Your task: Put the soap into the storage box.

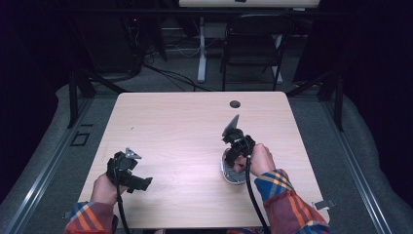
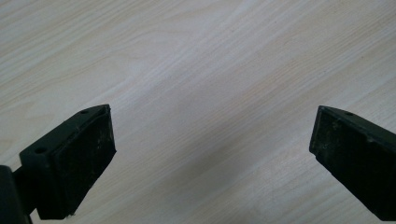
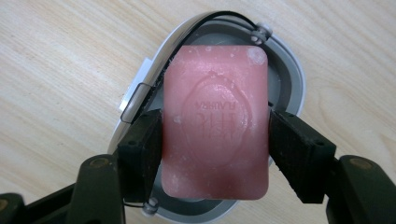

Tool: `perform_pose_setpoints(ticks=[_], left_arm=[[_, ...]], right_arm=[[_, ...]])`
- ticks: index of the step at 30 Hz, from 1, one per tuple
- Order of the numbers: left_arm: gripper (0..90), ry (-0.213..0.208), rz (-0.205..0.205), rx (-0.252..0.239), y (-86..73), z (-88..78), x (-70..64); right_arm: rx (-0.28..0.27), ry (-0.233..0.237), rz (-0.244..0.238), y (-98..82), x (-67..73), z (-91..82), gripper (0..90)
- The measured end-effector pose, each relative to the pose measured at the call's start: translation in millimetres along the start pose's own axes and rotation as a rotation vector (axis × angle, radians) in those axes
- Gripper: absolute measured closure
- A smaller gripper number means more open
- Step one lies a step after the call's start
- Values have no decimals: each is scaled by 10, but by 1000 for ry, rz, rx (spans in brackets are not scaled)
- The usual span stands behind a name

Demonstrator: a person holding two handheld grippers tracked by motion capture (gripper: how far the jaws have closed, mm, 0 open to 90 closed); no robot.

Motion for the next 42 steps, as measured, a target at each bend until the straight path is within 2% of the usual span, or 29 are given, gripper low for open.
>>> perform_pose_setpoints(ticks=[1, 6, 8, 9, 12, 13, 15, 17, 18, 21, 22, 23, 24, 26, 27, 30, 31, 32, 34, 36, 38, 42], left_arm=[[2, 1, 0, 0, 0, 0, 1], [2, 1, -1, -1, 0, -1, 2], [2, 1, -1, -1, 1, 0, 0], [2, 1, -1, 0, 1, 0, 1], [2, 1, -1, 0, 0, -1, 0], [2, -1, -1, -1, 1, -1, -1], [2, 1, 0, 0, 1, -2, 0], [2, 1, -1, 0, 1, -1, 0], [2, 1, -1, 0, 0, -1, 0], [2, 1, -1, 1, 0, 0, 0], [2, 0, 0, 1, 0, 0, 0], [2, 0, -1, 0, 0, 0, -1], [2, 0, 0, 0, 0, 1, -1], [2, 0, -1, 1, 0, 1, -3], [2, 1, -2, -4, 0, 4, -5], [2, 3, -2, -4, 0, 4, -6], [2, 1, -2, -4, 0, 5, -6], [2, 0, -2, -4, 1, 6, -6], [2, 1, -1, -4, 1, 6, -7], [2, -1, 1, 1, 0, 5, -8], [2, -1, 1, 0, 0, 6, -8], [2, 0, 1, 1, 0, 5, -9]], right_arm=[[18, 7, -11, -12, -14, -18, 365], [0, 41, 6, -51, -7, -16, 363], [14, 62, -4, -68, -7, -43, 361], [-8, 72, 16, -72, 9, -37, 374], [6, 82, 6, -97, 4, -85, 389], [-18, 89, 19, -99, 16, -74, 398], [-2, 99, 9, -116, 8, -96, 420], [-35, 104, 25, -122, 15, -104, 426], [-26, 102, 16, -127, 7, -128, 421], [-57, 95, 2, -139, -12, -196, 415], [-37, 88, -17, -153, -33, -231, 412], [-79, 85, 9, -157, -27, -227, 408], [-82, 86, 5, -171, -40, -250, 402], [-105, 83, 16, -198, -62, -285, 369], [-102, 89, 2, -217, -84, -312, 346], [-132, 122, -6, -271, -107, -379, 280], [-160, 124, 14, -281, -99, -381, 264], [-154, 114, -7, -308, -123, -419, 247], [-164, 121, -18, -345, -145, -463, 198], [-180, 124, -21, -398, -177, -524, 138], [-215, 119, -17, -435, -198, -557, 125], [-231, 99, -11, -553, -259, -627, 53]])
Point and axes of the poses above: each handheld gripper's, and its own axes: z roughly forward along the jaws, y roughly out of its top, x roughly to its left, the point moved 5 cm from there along z, roughly forward along the jaws, and after that the axes turned 7 degrees about -z, right-handed, at the moved point
